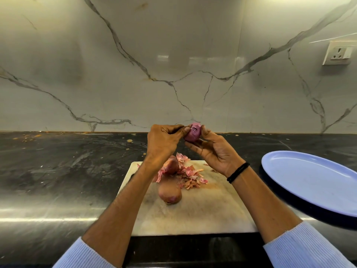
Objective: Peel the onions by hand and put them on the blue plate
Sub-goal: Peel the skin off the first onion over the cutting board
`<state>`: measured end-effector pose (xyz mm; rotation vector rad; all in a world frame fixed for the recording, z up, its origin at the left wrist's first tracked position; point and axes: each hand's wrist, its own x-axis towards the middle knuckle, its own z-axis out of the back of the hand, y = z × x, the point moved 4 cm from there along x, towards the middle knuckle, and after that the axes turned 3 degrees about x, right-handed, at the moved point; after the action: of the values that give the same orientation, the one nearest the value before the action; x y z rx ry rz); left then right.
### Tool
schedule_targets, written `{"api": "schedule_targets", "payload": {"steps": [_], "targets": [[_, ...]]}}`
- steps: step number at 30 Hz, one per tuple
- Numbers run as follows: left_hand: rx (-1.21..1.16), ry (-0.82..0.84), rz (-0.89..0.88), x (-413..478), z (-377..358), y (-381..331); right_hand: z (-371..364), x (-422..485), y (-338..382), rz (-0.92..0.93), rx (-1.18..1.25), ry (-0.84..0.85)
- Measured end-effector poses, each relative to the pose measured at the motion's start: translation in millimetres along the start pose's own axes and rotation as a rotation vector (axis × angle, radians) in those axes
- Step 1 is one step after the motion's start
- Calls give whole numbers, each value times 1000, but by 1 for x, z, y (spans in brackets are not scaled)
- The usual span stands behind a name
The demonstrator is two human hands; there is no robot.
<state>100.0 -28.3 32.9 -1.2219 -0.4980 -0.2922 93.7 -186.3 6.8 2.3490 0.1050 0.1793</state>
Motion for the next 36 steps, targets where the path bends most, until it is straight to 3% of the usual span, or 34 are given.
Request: {"api": "schedule_targets", "payload": {"steps": [10, 24, 36], "targets": [[-99, 75, 73, -2, -5, 0, -2, -2, 5, 32, 124, 9], [-296, 2, 222, -5, -12, 6, -2, 5, 2, 177, -57, 65], [-189, -128, 169, -10, -11, 6, -8, 1, 0, 194, -31, 90]]}}
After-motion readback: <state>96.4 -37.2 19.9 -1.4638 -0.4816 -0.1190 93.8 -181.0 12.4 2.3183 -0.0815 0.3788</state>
